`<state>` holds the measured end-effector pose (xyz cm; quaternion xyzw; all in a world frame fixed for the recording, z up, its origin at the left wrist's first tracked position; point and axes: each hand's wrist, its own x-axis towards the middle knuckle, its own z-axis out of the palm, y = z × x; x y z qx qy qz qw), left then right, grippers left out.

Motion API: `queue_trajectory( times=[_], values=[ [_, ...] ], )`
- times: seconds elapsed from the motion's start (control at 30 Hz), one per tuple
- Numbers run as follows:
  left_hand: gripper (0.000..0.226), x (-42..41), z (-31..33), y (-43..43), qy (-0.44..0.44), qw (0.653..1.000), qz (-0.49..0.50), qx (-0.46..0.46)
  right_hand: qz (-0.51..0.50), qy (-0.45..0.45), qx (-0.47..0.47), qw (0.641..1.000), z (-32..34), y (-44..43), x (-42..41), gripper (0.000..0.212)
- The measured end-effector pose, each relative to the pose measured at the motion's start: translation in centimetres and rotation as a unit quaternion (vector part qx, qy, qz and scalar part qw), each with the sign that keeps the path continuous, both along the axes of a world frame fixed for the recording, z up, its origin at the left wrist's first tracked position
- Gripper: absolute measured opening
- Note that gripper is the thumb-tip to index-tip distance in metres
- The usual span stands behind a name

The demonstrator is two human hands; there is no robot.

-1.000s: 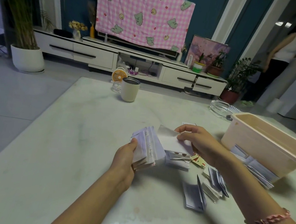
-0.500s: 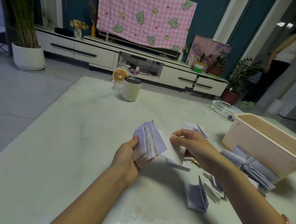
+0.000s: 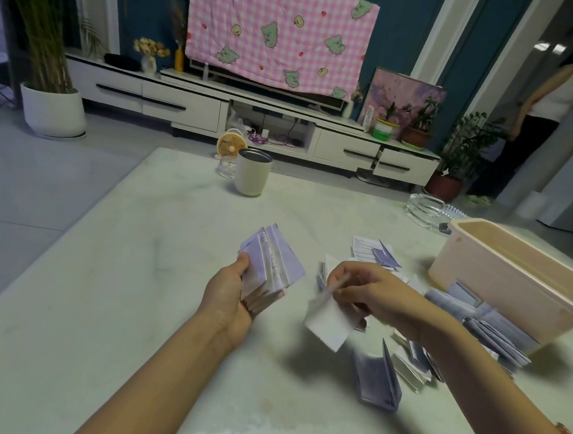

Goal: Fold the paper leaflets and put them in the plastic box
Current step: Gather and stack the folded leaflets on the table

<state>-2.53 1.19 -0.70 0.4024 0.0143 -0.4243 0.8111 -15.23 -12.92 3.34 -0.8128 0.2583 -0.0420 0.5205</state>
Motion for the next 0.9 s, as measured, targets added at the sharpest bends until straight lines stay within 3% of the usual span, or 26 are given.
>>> queue_trajectory(
  times=[0.3,0.4,0.47,0.73,0.9],
  values=[
    [0.025,-0.5,-0.7,-0.5,-0.099,0.992,0.026,0.074,-0.102,-0.111,0.079,0.985,0.5,0.3,0.2,0.038],
    [0.026,-0.5,-0.8,-0.7,-0.124,0.988,0.025,0.087,-0.103,-0.142,0.086,0.981,1.3,0.5,0.2,0.027],
    [0.026,-0.4,-0.9,-0.7,-0.140,0.985,0.029,0.097,-0.099,-0.148,0.049,0.983,1.4,0.8,0.2,0.018],
    [0.027,-0.7,-1.0,-0.8,-0.177,0.977,0.011,0.117,-0.060,-0.141,-0.026,0.988,1.1,1.5,0.4,0.045],
    [0.029,-1.0,-0.8,-0.6,-0.179,0.977,-0.016,0.117,-0.105,-0.142,-0.172,0.969,0.4,2.2,1.0,0.019]
  ],
)
